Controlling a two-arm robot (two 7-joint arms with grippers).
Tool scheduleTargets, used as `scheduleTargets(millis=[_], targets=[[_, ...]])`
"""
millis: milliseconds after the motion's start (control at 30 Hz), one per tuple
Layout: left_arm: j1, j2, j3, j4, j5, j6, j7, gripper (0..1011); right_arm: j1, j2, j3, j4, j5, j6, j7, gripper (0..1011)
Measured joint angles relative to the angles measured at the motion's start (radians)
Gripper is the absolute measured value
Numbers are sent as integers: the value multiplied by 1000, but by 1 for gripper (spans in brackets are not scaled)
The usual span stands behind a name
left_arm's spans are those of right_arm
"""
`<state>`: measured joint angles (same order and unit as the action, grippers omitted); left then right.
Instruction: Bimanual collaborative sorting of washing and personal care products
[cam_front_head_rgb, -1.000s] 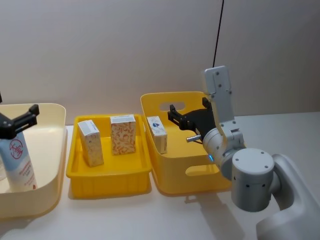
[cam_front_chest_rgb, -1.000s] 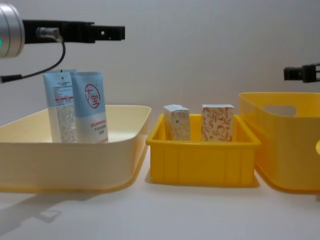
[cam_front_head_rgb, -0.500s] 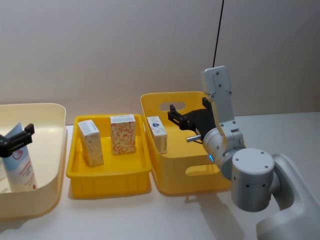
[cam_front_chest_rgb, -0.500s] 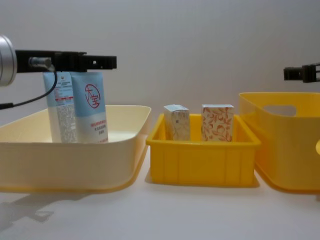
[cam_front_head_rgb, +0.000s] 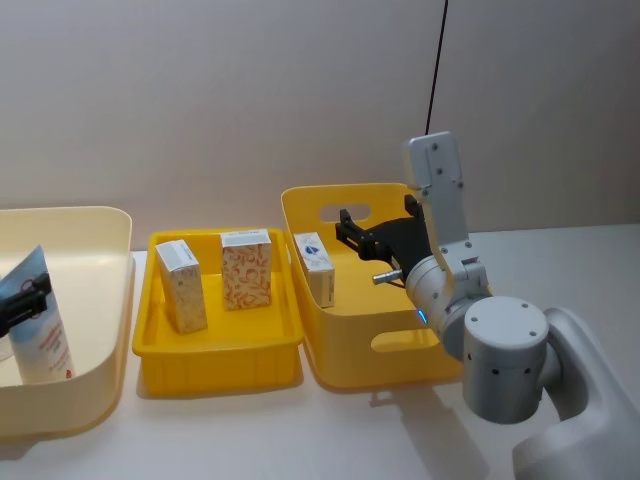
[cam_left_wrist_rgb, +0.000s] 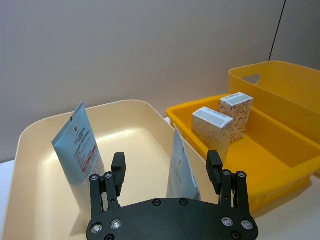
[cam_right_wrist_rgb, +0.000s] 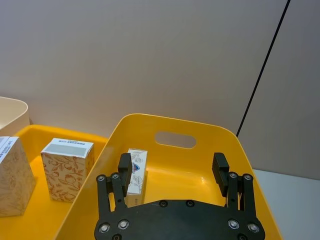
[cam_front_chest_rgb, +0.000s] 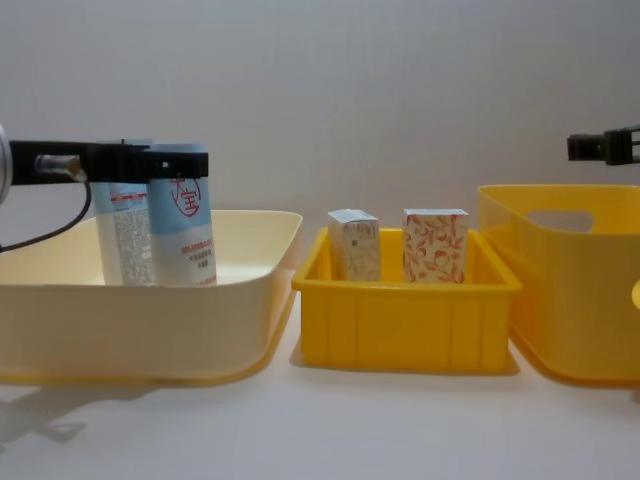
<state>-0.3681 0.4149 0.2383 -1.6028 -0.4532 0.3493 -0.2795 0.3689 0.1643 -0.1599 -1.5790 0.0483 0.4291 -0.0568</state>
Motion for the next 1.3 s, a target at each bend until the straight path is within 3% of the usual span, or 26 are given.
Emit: scheduleTargets(millis=[333, 467, 900, 1133, 1300], targets=[[11, 10, -4, -1, -9, 5, 12, 1003, 0, 0, 0, 0, 0, 0, 0, 1001], [12, 12, -4, -2, -11, 6, 14, 957, 0, 0, 0, 0, 0, 0, 0, 1001], [17, 16, -6, -3, -15, 7, 19, 606, 0, 0, 0, 0, 0, 0, 0, 1001], [18, 16, -6, -3, -15, 7, 20, 336, 0, 0, 0, 0, 0, 0, 0, 1001], [18, 17, -6, -3, -16, 7, 20, 196, 0, 0, 0, 0, 0, 0, 0, 1001]])
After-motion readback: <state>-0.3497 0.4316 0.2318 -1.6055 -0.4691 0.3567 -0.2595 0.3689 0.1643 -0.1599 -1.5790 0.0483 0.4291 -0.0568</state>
